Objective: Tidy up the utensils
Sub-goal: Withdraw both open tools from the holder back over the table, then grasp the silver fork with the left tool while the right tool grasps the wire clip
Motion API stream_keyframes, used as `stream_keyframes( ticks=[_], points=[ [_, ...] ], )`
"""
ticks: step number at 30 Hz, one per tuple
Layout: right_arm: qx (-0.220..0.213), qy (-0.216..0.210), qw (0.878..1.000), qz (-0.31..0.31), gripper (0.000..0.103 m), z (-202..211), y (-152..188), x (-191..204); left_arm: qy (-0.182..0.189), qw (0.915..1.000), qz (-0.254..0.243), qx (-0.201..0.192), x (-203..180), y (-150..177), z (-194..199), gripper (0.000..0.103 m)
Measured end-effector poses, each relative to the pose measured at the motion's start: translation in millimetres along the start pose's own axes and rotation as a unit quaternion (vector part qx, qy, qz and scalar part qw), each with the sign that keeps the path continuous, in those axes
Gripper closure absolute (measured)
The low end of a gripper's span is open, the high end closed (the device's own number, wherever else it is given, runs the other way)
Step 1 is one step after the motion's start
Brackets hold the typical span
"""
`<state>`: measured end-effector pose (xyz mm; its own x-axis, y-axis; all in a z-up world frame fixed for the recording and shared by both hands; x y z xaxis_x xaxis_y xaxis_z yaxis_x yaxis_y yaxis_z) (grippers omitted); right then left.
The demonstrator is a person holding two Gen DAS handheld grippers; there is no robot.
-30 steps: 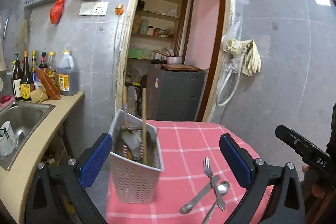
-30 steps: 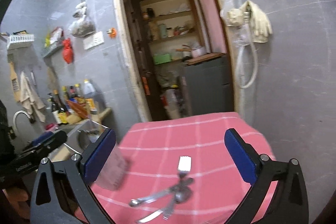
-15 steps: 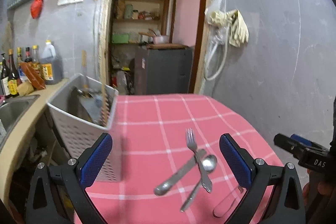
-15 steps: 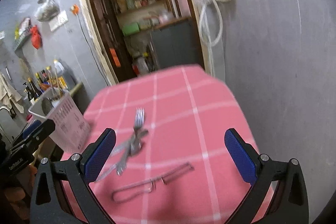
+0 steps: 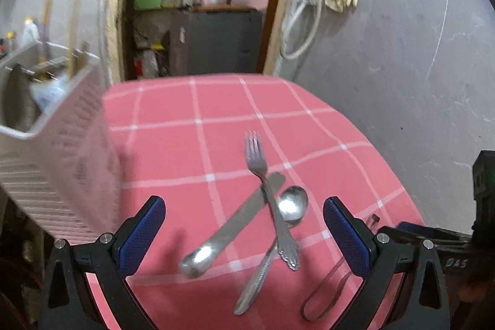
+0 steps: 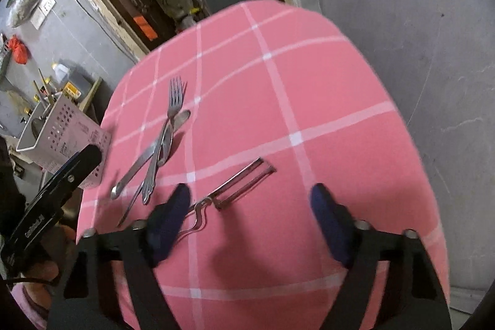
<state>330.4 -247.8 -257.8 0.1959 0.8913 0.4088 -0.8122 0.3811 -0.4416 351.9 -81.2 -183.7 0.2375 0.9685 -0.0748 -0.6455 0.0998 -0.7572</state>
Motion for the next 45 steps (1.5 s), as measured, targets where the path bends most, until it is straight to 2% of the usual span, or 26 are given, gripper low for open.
stream_keyframes(
  ticks=[3, 8, 11, 15, 19, 21, 26, 29, 32, 34, 35, 40, 45],
  points=[
    [0.008, -0.004, 1.0, 0.001, 0.042, -7, 2, 6, 0.028, 0.9993, 0.013, 0.022, -3, 1, -18, 0.003],
    [0.019, -0.003, 1.0, 0.001, 0.056, -17, -3, 15, 0.04, 0.9975, 0.027, 0.052, -4, 5, -42, 0.01],
    [0.019, 0.001, 1.0, 0.003, 0.059, -21, -5, 19, 0.046, 0.9957, 0.038, 0.07, -4, 6, -55, 0.019],
    [0.022, 0.001, 1.0, 0.01, 0.071, -26, -9, 22, 0.059, 0.9935, 0.046, 0.086, -5, 5, -70, 0.034],
    [0.012, 0.008, 0.999, 0.034, 0.071, -29, -14, 29, 0.079, 0.9899, 0.062, 0.1, -6, 3, -84, 0.052],
    [0.011, 0.009, 0.999, 0.041, 0.071, -28, -17, 28, 0.081, 0.9882, 0.066, 0.112, -6, 3, -92, 0.057],
    [0.005, 0.013, 0.998, 0.061, 0.071, -28, -24, 31, 0.073, 0.9875, 0.054, 0.129, -8, -3, -101, 0.065],
    [0.002, 0.018, 0.998, 0.068, 0.071, -28, -27, 32, 0.056, 0.9882, 0.026, 0.14, -11, -3, -103, 0.068],
    [-0.004, 0.027, 0.996, 0.081, 0.071, -29, -28, 36, 0.028, 0.9879, -0.022, 0.151, -13, -2, -102, 0.078],
    [-0.008, 0.031, 0.995, 0.093, 0.071, -28, -29, 36, 0.04, 0.9864, -0.018, 0.158, -15, -1, -100, 0.092],
    [-0.01, 0.034, 0.994, 0.099, 0.071, -28, -29, 36, 0.042, 0.986, -0.012, 0.161, -13, -1, -100, 0.095],
    [-0.002, 0.033, 0.994, 0.105, 0.071, -24, -28, 33, 0.066, 0.9814, 0.046, 0.174, -2, 8, -89, 0.097],
    [0.014, 0.025, 0.997, 0.072, 0.071, -25, -30, 27, 0.062, 0.9774, 0.076, 0.188, 11, 27, -71, 0.097]
  ],
)
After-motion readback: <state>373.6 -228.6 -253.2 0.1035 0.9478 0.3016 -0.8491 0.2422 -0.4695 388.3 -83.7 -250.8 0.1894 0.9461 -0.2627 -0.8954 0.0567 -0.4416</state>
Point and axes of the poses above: each gripper's, at about its wrist camera, not at the fingertips, and z roughly against the way its jaws point, x to its left, y to its underside, the point moved 10 cm from there along -z, roughly the way its jaws point, and after that the axes turned 7 degrees about -z, right-handed, at the moved point
